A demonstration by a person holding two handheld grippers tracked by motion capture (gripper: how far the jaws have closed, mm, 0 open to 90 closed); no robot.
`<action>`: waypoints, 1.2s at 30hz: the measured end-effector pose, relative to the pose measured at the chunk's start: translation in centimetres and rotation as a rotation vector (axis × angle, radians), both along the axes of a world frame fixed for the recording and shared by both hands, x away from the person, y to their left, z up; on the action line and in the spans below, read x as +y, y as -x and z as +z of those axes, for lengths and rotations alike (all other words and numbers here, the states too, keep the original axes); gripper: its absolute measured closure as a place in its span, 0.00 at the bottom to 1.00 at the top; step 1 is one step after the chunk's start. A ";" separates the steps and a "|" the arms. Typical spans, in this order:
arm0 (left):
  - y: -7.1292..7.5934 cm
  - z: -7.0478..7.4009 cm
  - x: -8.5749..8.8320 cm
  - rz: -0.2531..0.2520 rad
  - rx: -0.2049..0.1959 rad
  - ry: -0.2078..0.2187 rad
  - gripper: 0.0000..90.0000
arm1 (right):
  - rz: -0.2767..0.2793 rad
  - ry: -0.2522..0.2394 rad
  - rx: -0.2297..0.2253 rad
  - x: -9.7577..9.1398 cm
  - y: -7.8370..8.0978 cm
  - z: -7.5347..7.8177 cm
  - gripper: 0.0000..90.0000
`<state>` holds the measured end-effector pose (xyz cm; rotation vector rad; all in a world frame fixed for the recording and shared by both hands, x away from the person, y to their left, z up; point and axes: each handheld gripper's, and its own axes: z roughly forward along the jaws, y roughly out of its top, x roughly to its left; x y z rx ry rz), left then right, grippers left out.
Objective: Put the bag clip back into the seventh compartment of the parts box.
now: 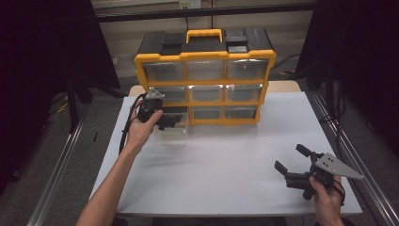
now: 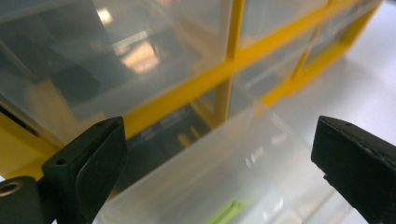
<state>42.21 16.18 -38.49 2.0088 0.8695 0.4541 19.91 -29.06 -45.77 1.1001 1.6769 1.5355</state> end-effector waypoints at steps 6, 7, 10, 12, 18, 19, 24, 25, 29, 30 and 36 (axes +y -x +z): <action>0.7 -0.5 -0.7 0.002 -0.130 0.071 0.04 | -0.007 0.007 0.003 0.0 -0.2 0.0 0.00; 0.9 -0.6 -0.8 0.000 -0.143 0.090 0.04 | -0.004 0.005 0.005 0.0 -0.2 0.0 0.00; 1.5 -0.9 -1.0 0.003 -0.148 0.132 0.04 | -0.008 0.003 0.004 -0.1 -0.2 0.0 0.00; 2.1 -0.9 -1.0 0.010 -0.145 0.146 0.04 | -0.013 0.004 0.003 -0.1 -0.2 0.0 0.00; 3.7 -1.5 -0.7 0.024 -0.175 0.197 0.03 | -0.003 0.009 0.008 0.0 -0.3 0.0 0.00; 4.0 -1.7 -0.6 0.023 -0.180 0.200 0.03 | -0.005 0.006 0.005 0.0 -0.3 0.0 0.00; 5.3 -2.9 0.0 0.055 -0.198 0.247 0.03 | -0.013 -0.001 0.004 0.0 -0.2 0.0 0.00; 5.5 -3.1 0.2 0.053 -0.190 0.253 0.03 | -0.006 0.007 0.005 -0.1 -0.2 0.0 0.00; 6.4 -3.0 0.8 0.046 -0.206 0.265 0.03 | 0.002 0.009 0.011 0.0 -0.3 0.0 0.00; 6.8 -2.9 0.9 0.044 -0.208 0.254 0.03 | -0.001 0.008 0.012 0.0 -0.3 0.0 0.00; 9.0 -3.3 2.1 0.058 -0.252 0.247 0.02 | -0.007 -0.006 0.012 -0.1 -0.2 0.0 0.00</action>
